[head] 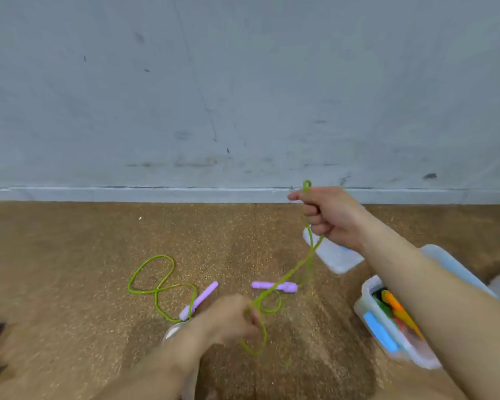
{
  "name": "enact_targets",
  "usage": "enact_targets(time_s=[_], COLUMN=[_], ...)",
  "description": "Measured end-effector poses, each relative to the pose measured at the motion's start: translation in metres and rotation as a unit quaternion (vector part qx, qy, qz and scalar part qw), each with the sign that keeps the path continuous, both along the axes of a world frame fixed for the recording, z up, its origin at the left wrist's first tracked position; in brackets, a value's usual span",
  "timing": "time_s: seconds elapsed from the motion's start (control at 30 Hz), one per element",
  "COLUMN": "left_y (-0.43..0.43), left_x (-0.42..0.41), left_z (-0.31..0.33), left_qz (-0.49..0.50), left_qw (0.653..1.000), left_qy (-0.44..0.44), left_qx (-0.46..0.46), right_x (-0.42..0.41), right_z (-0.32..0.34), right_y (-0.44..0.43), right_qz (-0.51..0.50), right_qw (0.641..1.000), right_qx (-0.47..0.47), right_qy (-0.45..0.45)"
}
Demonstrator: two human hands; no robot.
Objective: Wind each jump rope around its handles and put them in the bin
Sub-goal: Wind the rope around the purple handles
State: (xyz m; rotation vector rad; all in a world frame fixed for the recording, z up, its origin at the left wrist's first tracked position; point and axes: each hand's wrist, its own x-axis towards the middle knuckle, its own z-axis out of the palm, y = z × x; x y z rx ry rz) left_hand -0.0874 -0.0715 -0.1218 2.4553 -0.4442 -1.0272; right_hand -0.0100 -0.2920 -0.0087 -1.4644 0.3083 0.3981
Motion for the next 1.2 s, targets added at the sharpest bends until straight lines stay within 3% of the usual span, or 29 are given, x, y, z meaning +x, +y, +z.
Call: enact_targets(time_s=[0.1,0.17,0.27,0.33,0.43,0.53,0.67,0.73,0.83,0.9,0.93,0.97,1.0,1.03,1.13,1.2], left_y=[0.053,0.101,0.147,0.131,0.069,0.018,-0.004,0.001,0.022,0.037,0.043,0.047,0.049,0.048,0.035,0.024], left_x=[0.029,0.044,0.053,0.049,0.038,0.031,0.036,0.042,0.054,0.061,0.063,0.064,0.064,0.063,0.061,0.055], left_z=[0.052,0.086,0.123,0.150,0.210,0.264,0.293,0.300,0.309,0.312,0.312,0.310,0.306,0.301,0.272,0.258], left_qz=[0.057,0.175,0.445,0.509,0.470,0.408,0.399,0.429,0.478,0.480,0.472,0.461,0.449,0.438,0.408,0.371], left_qw=[0.978,0.948,0.873,0.828,0.780,0.736,0.644,0.565,0.436,0.378,0.365,0.369,0.395,0.449,0.667,0.771], left_qy=[-0.172,-0.230,-0.200,-0.148,-0.047,-0.004,-0.013,-0.010,-0.005,-0.014,-0.015,-0.012,-0.010,-0.013,-0.052,-0.040], left_qx=[0.106,0.131,-0.016,-0.183,-0.410,-0.541,-0.652,-0.705,-0.763,-0.792,-0.803,-0.807,-0.801,-0.779,-0.621,-0.517], right_x=[-0.011,-0.026,-0.049,-0.057,-0.060,-0.064,-0.069,-0.068,-0.062,-0.060,-0.059,-0.059,-0.057,-0.056,-0.051,-0.051], right_z=[0.084,0.121,0.146,0.151,0.149,0.131,0.098,0.099,0.111,0.114,0.114,0.113,0.112,0.112,0.114,0.116], right_y=[-0.029,-0.052,-0.063,-0.041,0.014,0.058,0.073,0.076,0.079,0.079,0.078,0.077,0.077,0.077,0.079,0.079], right_qz=[-0.075,-0.118,-0.119,-0.091,-0.020,0.074,0.222,0.278,0.265,0.251,0.243,0.234,0.222,0.205,0.148,0.136], right_qw=[0.985,0.960,0.934,0.931,0.957,0.992,0.971,0.957,0.962,0.965,0.966,0.966,0.967,0.969,0.979,0.978], right_qx=[-0.110,-0.214,-0.312,-0.327,-0.267,-0.090,0.090,0.075,0.019,-0.016,-0.044,-0.071,-0.091,-0.104,-0.100,-0.115], right_qy=[-0.108,-0.138,-0.132,-0.134,-0.113,-0.043,-0.019,-0.045,-0.070,-0.074,-0.079,-0.085,-0.091,-0.095,-0.101,-0.111])
